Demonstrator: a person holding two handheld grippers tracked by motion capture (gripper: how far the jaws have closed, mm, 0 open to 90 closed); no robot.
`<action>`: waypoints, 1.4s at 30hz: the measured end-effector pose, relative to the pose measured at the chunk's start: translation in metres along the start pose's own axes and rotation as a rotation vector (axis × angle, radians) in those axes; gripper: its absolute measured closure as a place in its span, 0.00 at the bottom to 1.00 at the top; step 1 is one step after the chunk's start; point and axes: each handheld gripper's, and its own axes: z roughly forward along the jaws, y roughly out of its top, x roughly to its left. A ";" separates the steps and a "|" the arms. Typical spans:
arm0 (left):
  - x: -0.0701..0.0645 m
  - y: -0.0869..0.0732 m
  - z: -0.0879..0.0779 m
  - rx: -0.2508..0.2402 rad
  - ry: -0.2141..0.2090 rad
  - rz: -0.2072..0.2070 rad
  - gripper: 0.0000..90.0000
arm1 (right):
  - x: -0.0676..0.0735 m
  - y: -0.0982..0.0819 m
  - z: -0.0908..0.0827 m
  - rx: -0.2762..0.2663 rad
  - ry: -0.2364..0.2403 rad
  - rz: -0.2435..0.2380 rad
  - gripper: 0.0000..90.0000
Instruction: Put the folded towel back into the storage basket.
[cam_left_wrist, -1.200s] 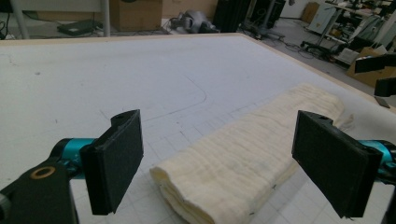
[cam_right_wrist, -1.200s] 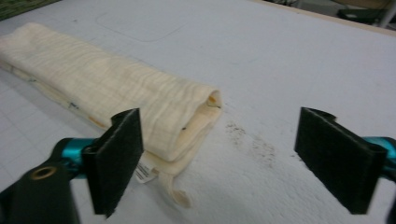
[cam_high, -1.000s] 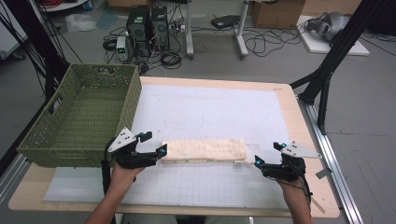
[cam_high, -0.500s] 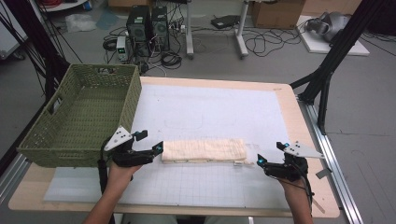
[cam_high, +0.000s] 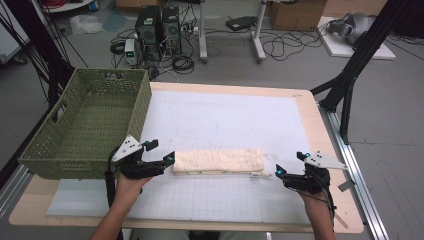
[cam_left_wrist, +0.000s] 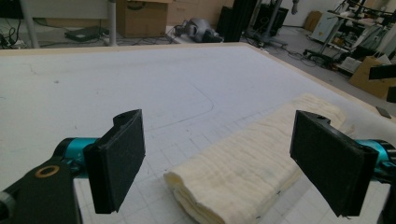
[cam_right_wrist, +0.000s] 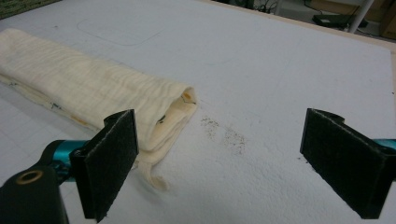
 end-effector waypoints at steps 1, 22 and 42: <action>0.000 0.000 0.000 0.001 0.000 -0.001 0.20 | 0.000 0.000 0.000 0.001 0.000 0.000 0.12; 0.000 -0.004 0.003 0.086 0.014 -0.018 0.37 | 0.003 0.003 -0.002 -0.018 0.016 0.006 0.12; -0.002 -0.030 0.028 0.319 0.064 -0.003 0.51 | 0.013 0.005 0.015 0.020 0.042 -0.012 0.12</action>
